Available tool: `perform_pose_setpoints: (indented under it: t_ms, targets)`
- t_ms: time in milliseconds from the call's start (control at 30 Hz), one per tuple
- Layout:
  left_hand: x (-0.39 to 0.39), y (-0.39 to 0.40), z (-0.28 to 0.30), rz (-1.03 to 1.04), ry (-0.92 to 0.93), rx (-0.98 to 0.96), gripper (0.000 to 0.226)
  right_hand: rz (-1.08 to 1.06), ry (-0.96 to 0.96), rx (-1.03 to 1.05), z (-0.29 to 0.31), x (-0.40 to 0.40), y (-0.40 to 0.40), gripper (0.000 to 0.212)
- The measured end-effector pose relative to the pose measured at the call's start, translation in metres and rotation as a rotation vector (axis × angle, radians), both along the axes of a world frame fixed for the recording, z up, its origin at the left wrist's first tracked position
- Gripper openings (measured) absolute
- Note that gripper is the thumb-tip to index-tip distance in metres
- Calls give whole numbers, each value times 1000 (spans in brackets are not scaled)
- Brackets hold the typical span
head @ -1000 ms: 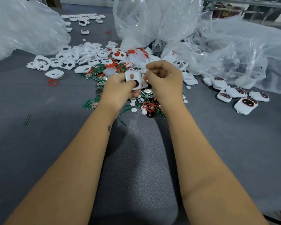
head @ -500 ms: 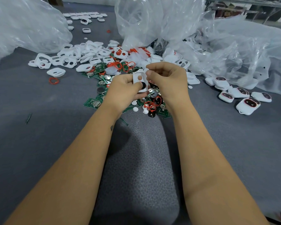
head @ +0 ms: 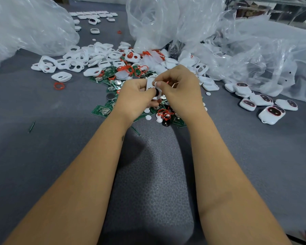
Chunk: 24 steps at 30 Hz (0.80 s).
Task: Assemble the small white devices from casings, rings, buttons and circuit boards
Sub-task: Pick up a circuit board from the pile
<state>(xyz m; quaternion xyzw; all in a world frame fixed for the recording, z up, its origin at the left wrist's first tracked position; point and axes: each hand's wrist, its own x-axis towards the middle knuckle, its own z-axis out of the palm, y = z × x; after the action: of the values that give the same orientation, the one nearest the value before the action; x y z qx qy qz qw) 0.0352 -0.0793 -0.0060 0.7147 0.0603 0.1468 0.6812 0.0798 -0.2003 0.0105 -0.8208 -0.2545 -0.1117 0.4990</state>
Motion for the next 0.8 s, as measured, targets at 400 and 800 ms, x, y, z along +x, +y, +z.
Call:
perform_pose_setpoints:
  t_ms: [400, 800]
  targets:
    - [1, 2, -4, -3, 21, 119, 22, 21, -23, -62, -4, 2, 2, 11]
    - [-1, -1, -6, 6, 9, 66, 29, -79, -159, -89, -16, 1, 13, 19]
